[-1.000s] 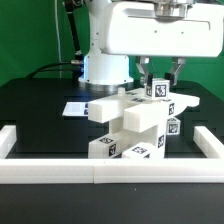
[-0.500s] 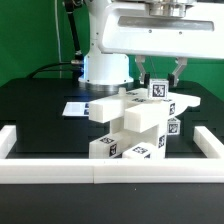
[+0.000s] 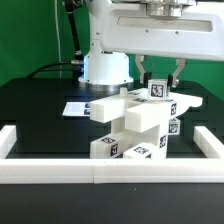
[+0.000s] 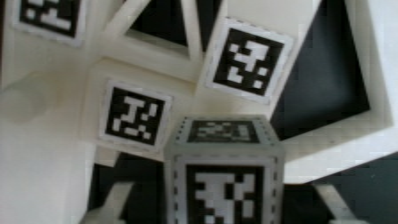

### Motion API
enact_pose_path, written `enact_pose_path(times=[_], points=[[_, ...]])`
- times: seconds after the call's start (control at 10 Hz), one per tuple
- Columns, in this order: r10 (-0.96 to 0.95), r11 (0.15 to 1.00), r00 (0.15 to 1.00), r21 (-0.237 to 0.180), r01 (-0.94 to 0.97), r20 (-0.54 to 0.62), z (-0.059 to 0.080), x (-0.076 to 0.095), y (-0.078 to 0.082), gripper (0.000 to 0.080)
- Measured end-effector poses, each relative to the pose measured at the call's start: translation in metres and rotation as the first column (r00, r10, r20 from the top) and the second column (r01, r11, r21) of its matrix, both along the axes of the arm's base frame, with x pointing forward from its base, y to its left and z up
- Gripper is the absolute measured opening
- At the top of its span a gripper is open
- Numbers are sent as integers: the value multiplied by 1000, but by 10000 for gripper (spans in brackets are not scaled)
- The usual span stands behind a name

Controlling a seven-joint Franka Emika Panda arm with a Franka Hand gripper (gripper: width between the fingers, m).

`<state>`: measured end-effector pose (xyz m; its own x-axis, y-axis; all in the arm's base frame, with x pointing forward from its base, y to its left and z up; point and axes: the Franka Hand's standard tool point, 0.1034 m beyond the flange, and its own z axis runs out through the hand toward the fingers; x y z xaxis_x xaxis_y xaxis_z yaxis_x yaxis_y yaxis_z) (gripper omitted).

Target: Assemble chair

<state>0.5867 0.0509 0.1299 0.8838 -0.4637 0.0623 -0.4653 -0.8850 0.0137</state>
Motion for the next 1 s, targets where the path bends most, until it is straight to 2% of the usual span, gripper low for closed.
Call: enact_pose_path(times=[0.3, 0.4, 0.5, 0.6, 0.7, 0.8, 1.0], points=[[-142, 990, 990, 8, 142, 5, 0, 0, 1, 290], [-117, 993, 993, 7, 117, 4, 0, 0, 1, 290], [-91, 996, 996, 5, 91, 3, 0, 0, 1, 448], [-82, 997, 997, 4, 82, 2, -1, -1, 3, 573], [-23, 1000, 1000, -1, 23, 0, -1, -1, 4, 573], [105, 994, 994, -8, -105, -4, 0, -1, 3, 634], [272, 962, 962, -16, -272, -6, 0, 0, 4, 645]])
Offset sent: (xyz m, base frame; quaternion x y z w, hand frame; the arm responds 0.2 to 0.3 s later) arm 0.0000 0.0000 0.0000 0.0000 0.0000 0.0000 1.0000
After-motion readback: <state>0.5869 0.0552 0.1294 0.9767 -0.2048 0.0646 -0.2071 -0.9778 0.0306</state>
